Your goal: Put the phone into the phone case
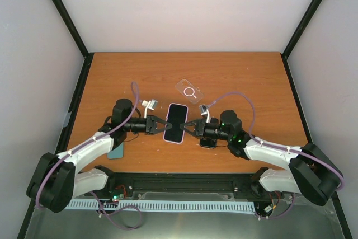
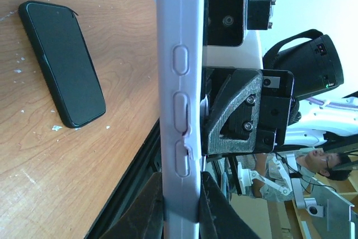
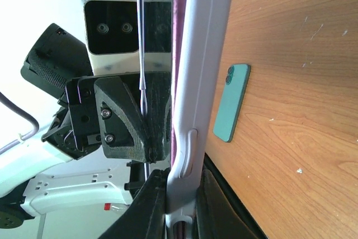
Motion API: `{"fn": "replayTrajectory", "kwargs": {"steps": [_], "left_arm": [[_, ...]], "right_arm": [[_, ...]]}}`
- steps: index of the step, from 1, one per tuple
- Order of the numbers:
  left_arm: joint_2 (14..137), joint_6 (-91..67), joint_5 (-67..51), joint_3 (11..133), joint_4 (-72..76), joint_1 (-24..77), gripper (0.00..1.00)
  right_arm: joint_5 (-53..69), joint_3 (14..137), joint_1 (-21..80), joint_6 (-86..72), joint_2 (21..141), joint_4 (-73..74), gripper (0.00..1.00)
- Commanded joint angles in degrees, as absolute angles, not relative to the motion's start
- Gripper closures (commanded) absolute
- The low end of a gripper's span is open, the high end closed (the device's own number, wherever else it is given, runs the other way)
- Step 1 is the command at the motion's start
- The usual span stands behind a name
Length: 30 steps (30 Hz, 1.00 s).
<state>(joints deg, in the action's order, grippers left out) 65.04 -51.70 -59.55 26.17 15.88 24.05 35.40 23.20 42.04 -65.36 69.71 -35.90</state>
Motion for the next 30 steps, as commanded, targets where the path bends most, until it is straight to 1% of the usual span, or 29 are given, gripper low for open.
{"fn": "replayTrajectory", "kwargs": {"steps": [1,3,5,6,8,9,10,11,13,15,17,19,21,22,23,25,30], "left_arm": [[65.21,-48.98,-53.48,28.9,11.5,24.08,0.99],[64.56,-48.8,-52.43,29.21,10.56,24.08,0.97],[63.93,-48.6,-51.42,29.35,9.8,24.08,0.99],[63.59,-48.84,-51.33,29.23,10.15,24.08,1.0],[62.62,-50.29,-51.77,28.47,12.74,24.08,1.0],[62.12,-51.58,-51.92,27.9,14.4,24.08,1.0],[61.61,-52.63,-51.98,27.56,16.23,24.07,1.0],[61.2,-53.74,-52.03,27.25,17.6,24.08,1.0],[60.37,-55.3,-51.99,26.86,19.89,24.07,1.0],[59.77,-55.44,-51.44,27.12,20.11,24.08,1.0],[59.52,-54.85,-50.51,27.52,19.24,24.08,1.0],[59.61,-53.64,-49.72,27.82,18.02,24.08,1.0],[59.99,-51.39,-48.66,28.41,15.89,24.08,1.0],[60.22,-49.61,-47.53,28.96,13.54,24.08,1.0],[60.55,-47.81,-46.25,29.53,9.99,24.08,1.0],[60.84,-45.53,-44.78,29.91,7.58,24.08,1.0],[59.85,-45.82,-44.39,29.65,7.37,24.08,1.0]], "right_arm": [[34.38,23.36,42.47,-64.42,69.75,-37.98,0.97],[34.38,23.33,42.52,-64.75,70.06,-37.88,0.97],[34.73,23.5,42.58,-65.29,70.28,-37.94,0.97],[35.37,23.84,42.69,-65.5,70.5,-38.03,0.94],[36.5,24.77,43.43,-65.57,71.01,-37.72,0.74],[36.75,25.25,44.01,-65.45,71.28,-37.28,0.66],[36.84,25.48,44.7,-65.13,71.54,-37.01,0.61],[36.84,25.56,45.36,-65.03,71.88,-36.88,0.58],[36.59,25.05,46.43,-65.67,72.54,-37.66,0.56],[36.4,23.73,47.0,-67.52,73.3,-40.3,0.58],[36.39,22.16,47.19,-69.35,73.69,-43.77,0.65],[36.31,21.28,47.13,-70.71,73.94,-46.07,0.75],[36.32,20.85,47.13,-71.92,73.93,-47.52,0.89],[36.09,20.69,47.19,-72.48,73.73,-48.11,0.95],[35.73,20.58,47.19,-73.0,73.5,-48.44,0.97],[35.2,20.62,47.17,-73.67,72.99,-48.01,0.97],[34.75,21.0,47.24,-73.27,72.99,-46.94,0.97]]}}
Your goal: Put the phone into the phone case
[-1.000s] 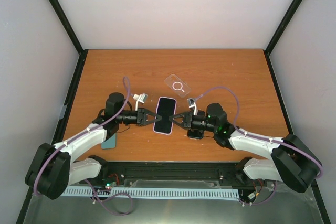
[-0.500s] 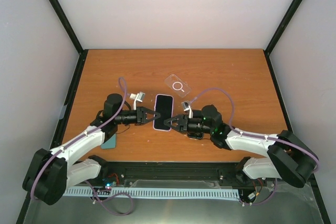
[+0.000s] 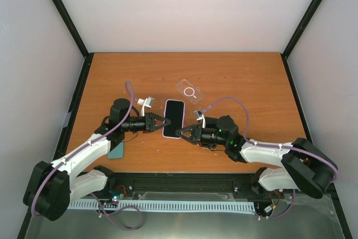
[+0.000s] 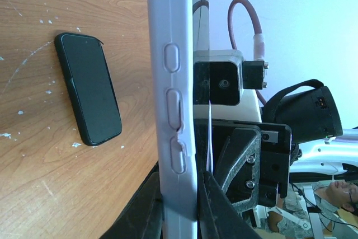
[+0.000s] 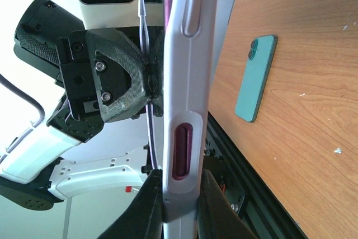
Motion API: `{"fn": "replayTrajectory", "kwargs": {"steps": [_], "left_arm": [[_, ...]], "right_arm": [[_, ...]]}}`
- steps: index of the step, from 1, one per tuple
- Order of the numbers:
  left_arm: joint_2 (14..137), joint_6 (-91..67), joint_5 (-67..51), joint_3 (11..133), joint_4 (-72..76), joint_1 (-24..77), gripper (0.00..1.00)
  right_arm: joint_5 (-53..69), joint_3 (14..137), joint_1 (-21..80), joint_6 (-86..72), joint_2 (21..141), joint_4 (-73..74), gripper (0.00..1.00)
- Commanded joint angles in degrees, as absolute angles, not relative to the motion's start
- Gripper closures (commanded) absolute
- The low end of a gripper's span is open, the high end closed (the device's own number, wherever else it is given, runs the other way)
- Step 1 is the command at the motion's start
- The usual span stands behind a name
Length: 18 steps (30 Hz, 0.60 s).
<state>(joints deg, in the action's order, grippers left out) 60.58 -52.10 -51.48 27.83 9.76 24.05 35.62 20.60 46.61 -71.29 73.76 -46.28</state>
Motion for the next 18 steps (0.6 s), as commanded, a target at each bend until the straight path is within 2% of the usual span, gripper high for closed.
{"fn": "replayTrajectory", "kwargs": {"steps": [1,3,4,6,11,15,18], "left_arm": [[59.64,-46.06,-44.38,29.62,7.43,24.08,1.0],[59.22,-46.75,-44.98,29.27,8.28,24.08,1.0],[59.1,-47.4,-46.02,28.96,9.45,24.08,1.0],[59.06,-48.82,-49.25,28.18,12.39,24.08,1.0],[58.54,-49.77,-56.47,26.88,15.57,24.08,1.0],[56.96,-49.07,-59.76,26.47,15.1,24.08,1.0],[56.88,-48.9,-62.25,26.04,15.54,24.08,1.0]], "right_arm": [[34.53,20.93,47.28,-72.92,73.03,-46.89,0.97],[34.33,21.03,47.29,-71.94,73.11,-46.36,0.97],[34.47,21.27,47.29,-71.13,73.07,-45.83,0.93],[34.08,21.7,47.15,-69.02,72.48,-44.09,0.76],[31.72,25.34,45.99,-63.33,69.21,-33.5,0.49],[30.15,27.36,43.87,-60.36,66.37,-27.44,0.38],[30.92,27.97,41.73,-60.06,65.79,-26.91,0.34]]}}
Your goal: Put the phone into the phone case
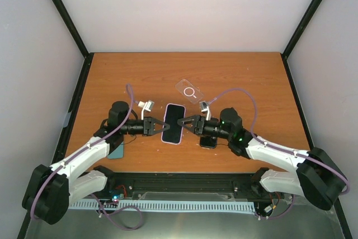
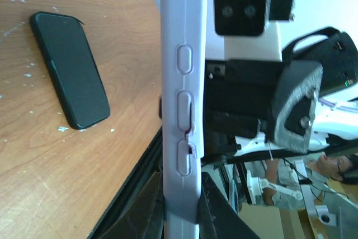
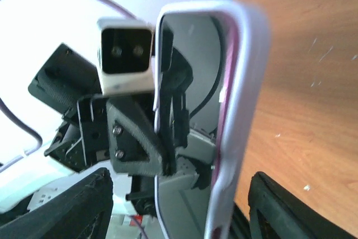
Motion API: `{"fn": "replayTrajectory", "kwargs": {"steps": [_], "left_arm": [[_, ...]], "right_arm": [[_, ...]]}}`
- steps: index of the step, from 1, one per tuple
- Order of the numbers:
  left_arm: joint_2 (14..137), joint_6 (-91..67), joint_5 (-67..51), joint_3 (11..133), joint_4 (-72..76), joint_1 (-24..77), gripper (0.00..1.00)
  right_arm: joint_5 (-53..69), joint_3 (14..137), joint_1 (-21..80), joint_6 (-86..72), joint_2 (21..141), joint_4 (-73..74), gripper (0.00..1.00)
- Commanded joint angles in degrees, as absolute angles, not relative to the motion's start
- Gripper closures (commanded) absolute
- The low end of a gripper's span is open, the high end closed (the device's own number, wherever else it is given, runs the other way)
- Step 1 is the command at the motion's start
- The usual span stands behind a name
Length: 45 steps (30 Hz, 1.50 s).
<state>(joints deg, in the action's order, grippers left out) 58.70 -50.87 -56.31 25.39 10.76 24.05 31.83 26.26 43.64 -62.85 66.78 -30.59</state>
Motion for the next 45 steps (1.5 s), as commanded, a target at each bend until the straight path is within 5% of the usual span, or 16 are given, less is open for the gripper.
{"fn": "replayTrajectory", "kwargs": {"steps": [1,9,15,21,29,31,35,38,41,45], "left_arm": [[56.89,-48.79,-62.81,25.95,15.7,24.08,1.0],[56.94,-49.53,-66.16,25.56,18.05,24.08,1.0],[57.74,-47.61,-64.78,26.39,14.5,24.08,1.0],[58.85,-44.28,-61.21,27.75,8.09,24.08,1.0],[60.38,-42.66,-57.34,30.43,2.21,24.06,0.99],[60.01,-43.19,-55.51,30.83,1.15,24.08,0.86],[59.38,-43.44,-49.94,32.22,-2.88,24.08,0.4],[59.3,-42.8,-43.12,33.71,-7.87,24.07,0.14],[60.0,-42.73,-34.28,35.46,-14.79,23.95,0.02],[61.57,-45.05,-22.3,36.63,-21.17,23.02,0.0]], "right_arm": [[31.48,28.45,40.91,-60.04,65.93,-26.9,0.33],[34.76,33.43,37.92,-59.28,68.65,-26.82,0.33],[36.0,33.68,37.6,-61.2,69.86,-30.66,0.5],[36.03,33.31,37.49,-61.28,69.39,-30.92,0.94],[35.33,32.82,37.44,-61.06,69.85,-30.02,0.97],[35.35,32.14,37.44,-61.3,69.88,-30.23,0.97],[35.4,31.52,36.78,-60.37,68.39,-26.47,0.97],[36.73,31.69,34.84,-58.47,66.41,-19.04,0.97],[38.71,31.65,30.04,-56.05,63.06,-9.56,0.97],[36.4,34.73,22.98,-47.66,59.53,10.4,0.97]]}}
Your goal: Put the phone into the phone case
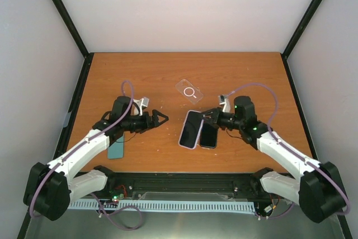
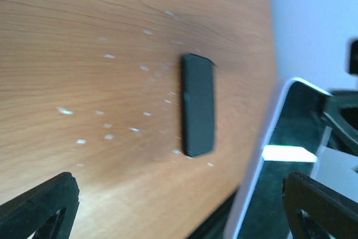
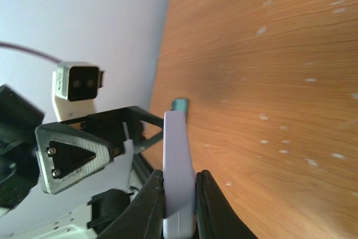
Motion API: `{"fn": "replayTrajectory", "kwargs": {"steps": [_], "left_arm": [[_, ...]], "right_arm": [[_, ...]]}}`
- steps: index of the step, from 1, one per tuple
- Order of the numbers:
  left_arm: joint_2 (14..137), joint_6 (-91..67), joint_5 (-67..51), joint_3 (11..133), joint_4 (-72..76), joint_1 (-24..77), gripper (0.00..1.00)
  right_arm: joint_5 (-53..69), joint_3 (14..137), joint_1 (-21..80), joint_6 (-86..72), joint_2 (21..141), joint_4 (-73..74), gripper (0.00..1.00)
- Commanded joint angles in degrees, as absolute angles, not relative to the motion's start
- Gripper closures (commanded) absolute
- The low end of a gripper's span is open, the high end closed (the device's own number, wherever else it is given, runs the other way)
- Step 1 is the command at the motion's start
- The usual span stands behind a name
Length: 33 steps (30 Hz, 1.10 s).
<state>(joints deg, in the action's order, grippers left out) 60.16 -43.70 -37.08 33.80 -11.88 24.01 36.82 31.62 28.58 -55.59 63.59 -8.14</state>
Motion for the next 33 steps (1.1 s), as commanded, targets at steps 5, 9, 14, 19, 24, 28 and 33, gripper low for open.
{"fn": "replayTrajectory", "kwargs": {"steps": [5,9,14,19,24,28,33], "left_arm": [[62.83,-48.33,-15.08,34.21,-23.47,18.5,0.01],[62.86,-50.15,-10.27,32.08,-25.29,14.51,0.01],[62.76,-53.11,-5.95,29.93,-26.62,8.11,0.0],[64.44,-55.53,-4.52,28.07,-26.56,-0.04,0.01],[67.52,-58.71,-2.51,28.7,-28.61,-5.82,0.0],[67.45,-61.09,1.86,29.82,-30.54,-7.81,0.01],[65.5,-63.06,7.12,31.87,-33.37,-7.91,0.01]], "right_arm": [[34.35,39.29,15.82,-39.09,61.38,28.36,0.97],[29.86,41.02,10.35,-35.17,62.47,36.2,0.97],[22.68,41.98,6.41,-33.09,63.2,39.28,0.97],[21.39,43.95,3.52,-29.16,67.7,39.57,0.97],[21.86,44.14,0.75,-25.91,73.45,36.64,0.97],[18.56,44.34,0.7,-24.32,79.94,34.12,0.95],[13.69,43.34,0.7,-24.72,82.47,30.12,0.77]]}}
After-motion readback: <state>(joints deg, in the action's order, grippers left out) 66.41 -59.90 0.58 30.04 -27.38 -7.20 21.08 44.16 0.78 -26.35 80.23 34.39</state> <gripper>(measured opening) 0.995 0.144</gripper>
